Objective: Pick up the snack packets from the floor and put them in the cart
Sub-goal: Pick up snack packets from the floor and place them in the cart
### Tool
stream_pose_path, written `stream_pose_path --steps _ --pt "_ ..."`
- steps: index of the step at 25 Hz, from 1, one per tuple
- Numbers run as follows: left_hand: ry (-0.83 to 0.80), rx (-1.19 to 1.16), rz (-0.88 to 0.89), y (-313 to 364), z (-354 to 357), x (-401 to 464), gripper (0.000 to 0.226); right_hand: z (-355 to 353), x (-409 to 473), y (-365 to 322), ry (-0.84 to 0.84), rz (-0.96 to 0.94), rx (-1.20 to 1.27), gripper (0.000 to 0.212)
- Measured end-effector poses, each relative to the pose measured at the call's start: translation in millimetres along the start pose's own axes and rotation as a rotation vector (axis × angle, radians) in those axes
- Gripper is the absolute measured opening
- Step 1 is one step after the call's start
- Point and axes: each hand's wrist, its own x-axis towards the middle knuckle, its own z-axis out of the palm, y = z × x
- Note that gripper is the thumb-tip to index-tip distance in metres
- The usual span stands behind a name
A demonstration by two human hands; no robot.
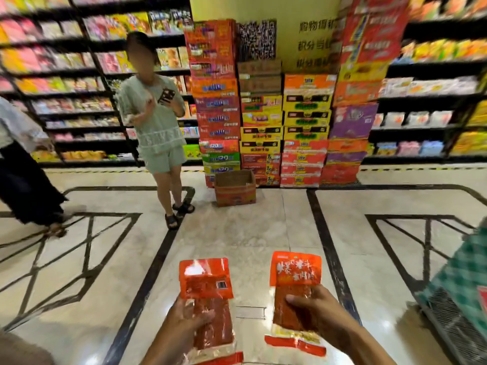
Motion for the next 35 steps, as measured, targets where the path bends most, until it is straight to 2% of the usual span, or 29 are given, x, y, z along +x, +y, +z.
stream_pose_path --steps 3,4,6,10,17,20,24,27,30,32,35 --pt "-0.151 0.060 0.047 57.1 1.6 -59.4 0.062 25.3 -92.1 -33.9 0.028 -0.092 -0.006 0.050" --pt "-0.222 0.112 0.061 61.2 4.8 -87.4 0.060 32.0 -134.2 -28.0 0.049 -0.114 -0.002 0.048" --pt "-0.264 0.134 0.120 71.4 4.8 -101.4 0.058 40.4 -165.9 -32.4 0.056 -0.160 -0.009 0.048" --pt "-0.472 0.186 0.137 66.7 10.6 -158.9 0.065 59.9 -270.5 0.9 0.262 -0.220 0.078 0.050" --pt "-0.752 0.264 0.148 38.2 61.8 -242.6 0.056 71.9 -428.4 58.8 0.568 -0.331 0.125 0.043" --pt "-0.899 0.335 0.146 19.6 98.8 -297.8 0.070 70.7 -510.2 98.9 0.696 -0.393 0.222 0.040" --pt "-1.102 0.398 0.108 -26.0 153.7 -381.0 0.096 71.9 -624.4 165.6 0.842 -0.458 0.343 0.030" --pt "-1.272 0.414 0.048 -79.3 195.7 -470.7 0.075 75.6 -726.8 235.2 0.995 -0.505 0.429 0.028" --pt "-1.410 0.420 -0.002 -136.4 223.7 -558.0 0.086 77.9 -820.8 306.6 1.136 -0.519 0.469 0.036" --pt "-1.488 0.430 -0.058 -179.9 241.9 -620.5 0.071 84.5 -888.6 358.2 1.228 -0.523 0.494 0.044" --pt "-1.645 0.467 -0.154 -238.3 268.5 -711.7 0.068 103.4 -979.5 429.0 1.371 -0.542 0.574 0.028"
